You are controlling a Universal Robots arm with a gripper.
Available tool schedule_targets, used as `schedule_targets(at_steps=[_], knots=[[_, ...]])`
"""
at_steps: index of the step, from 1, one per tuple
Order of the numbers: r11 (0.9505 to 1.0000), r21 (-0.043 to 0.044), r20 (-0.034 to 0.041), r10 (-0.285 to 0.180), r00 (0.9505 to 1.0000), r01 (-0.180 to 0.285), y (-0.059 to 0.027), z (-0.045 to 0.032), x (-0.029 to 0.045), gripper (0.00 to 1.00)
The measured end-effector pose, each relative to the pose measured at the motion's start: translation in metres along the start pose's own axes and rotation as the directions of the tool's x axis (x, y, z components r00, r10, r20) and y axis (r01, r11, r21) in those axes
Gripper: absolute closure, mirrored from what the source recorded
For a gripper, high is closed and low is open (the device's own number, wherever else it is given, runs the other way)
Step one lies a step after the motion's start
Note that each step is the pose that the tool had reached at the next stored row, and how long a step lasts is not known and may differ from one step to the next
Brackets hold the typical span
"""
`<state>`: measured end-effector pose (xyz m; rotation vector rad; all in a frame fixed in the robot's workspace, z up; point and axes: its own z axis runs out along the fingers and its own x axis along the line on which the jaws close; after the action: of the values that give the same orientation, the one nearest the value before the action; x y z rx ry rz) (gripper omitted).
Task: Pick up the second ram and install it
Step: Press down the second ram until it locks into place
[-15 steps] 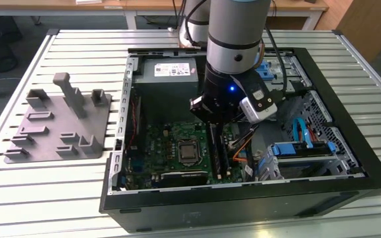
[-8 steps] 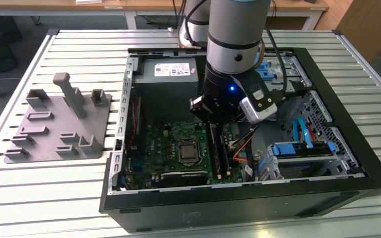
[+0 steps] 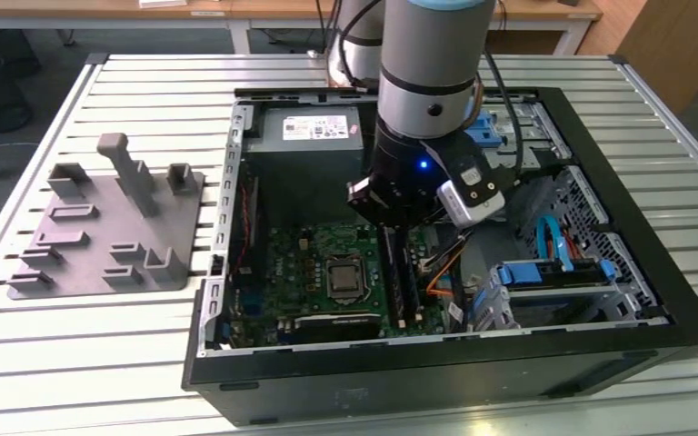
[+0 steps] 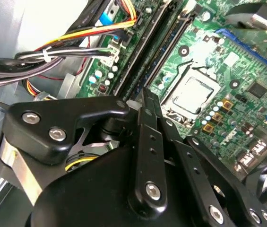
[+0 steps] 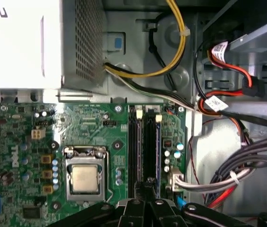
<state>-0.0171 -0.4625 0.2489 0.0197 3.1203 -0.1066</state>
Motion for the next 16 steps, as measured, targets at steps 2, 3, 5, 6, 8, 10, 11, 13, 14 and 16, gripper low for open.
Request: schedule_targets(at_steps=[2,3,5,6,8,10,11,13,14,16], knots=[[1.0,-0.0003,-0.0002,0.0,1.0,0.0,0.0049,0.0033,0.0001,0.9],[1.0,-0.0007,0.0,0.0,1.0,0.0,0.0081,0.0049,0.0001,0.9],[1.0,-0.0013,0.0,0.0,1.0,0.0,0.015,0.0081,0.0003,0.9],[1.0,-0.0021,0.0001,0.0,1.0,0.0,0.0183,0.0099,0.0004,0.9],[1.0,-0.0047,0.0,0.0,1.0,0.0,0.0233,0.013,0.0008,0.9],[1.0,-0.0055,0.0001,0.0,1.0,0.0,0.0271,0.0165,0.001,0.9],[1.0,-0.0054,0.0001,0.0,1.0,0.0,0.0283,0.0182,0.0013,0.9],[1.0,-0.0051,0.0,0.0,1.0,0.0,0.0302,0.0208,0.0015,0.9],[1.0,-0.0051,0.0,0.0,1.0,0.0,0.0305,0.0219,0.0017,0.9],[1.0,-0.0053,0.0,0.0,1.0,0.0,0.0308,0.024,0.0019,0.9]])
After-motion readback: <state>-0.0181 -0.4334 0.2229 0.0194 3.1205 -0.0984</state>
